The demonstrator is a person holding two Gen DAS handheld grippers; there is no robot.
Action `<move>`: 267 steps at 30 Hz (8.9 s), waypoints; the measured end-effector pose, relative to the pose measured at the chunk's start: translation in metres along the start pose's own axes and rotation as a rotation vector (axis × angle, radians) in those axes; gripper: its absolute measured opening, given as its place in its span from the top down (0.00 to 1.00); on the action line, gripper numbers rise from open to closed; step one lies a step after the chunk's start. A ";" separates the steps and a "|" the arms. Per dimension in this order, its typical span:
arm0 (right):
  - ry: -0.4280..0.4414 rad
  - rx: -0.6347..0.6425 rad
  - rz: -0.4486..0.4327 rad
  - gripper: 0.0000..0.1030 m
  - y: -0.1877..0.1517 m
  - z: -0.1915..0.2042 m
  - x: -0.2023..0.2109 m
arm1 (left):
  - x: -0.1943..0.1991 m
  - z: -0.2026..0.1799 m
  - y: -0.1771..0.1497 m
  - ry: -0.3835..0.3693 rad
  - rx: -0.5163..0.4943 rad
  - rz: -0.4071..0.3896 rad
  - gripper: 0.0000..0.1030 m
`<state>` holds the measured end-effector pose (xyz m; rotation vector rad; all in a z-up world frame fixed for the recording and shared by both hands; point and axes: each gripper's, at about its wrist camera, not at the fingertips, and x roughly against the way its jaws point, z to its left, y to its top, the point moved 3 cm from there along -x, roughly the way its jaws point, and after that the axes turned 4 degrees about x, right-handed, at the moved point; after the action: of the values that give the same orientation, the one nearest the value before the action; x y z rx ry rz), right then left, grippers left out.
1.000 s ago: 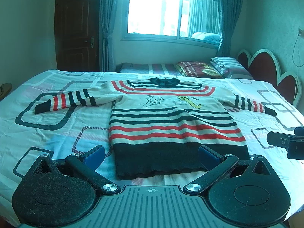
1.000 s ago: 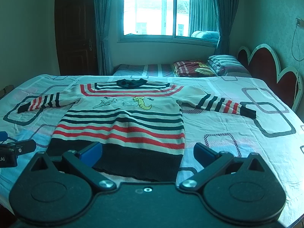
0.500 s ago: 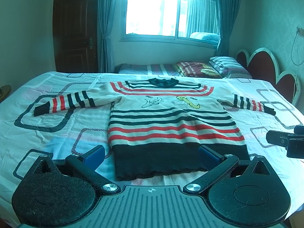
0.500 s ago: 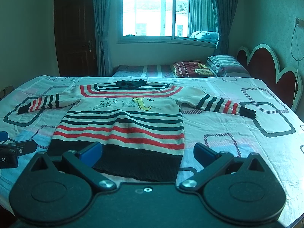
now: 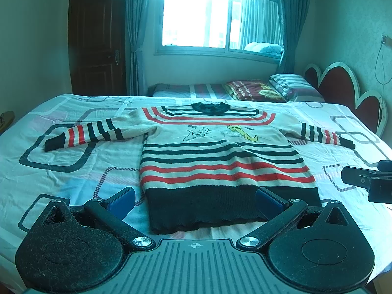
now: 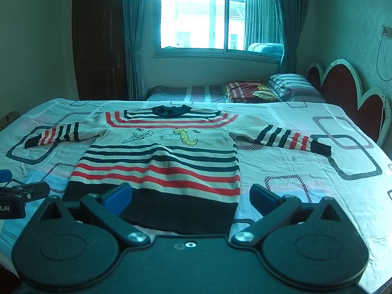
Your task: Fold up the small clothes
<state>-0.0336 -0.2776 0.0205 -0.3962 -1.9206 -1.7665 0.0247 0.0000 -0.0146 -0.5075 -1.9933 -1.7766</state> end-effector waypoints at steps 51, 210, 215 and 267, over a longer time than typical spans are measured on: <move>-0.038 -0.326 -0.067 0.02 0.024 -0.130 -0.080 | -0.099 0.021 0.057 -0.035 0.090 -0.071 0.00; 0.187 -0.289 0.092 0.91 0.117 -0.196 -0.490 | -0.474 0.046 0.135 -0.193 0.019 0.144 0.92; 0.119 -0.221 -0.010 0.71 0.132 -0.194 -0.459 | -0.448 0.056 0.148 -0.092 -0.006 0.070 0.42; 0.198 -0.111 0.089 0.59 0.076 -0.096 -0.315 | -0.285 0.344 0.028 0.163 1.039 -0.165 0.40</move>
<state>0.2846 -0.3268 -0.0819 -0.3271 -1.6487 -1.7878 0.2571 0.3468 -0.1757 0.1426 -2.5037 -0.6073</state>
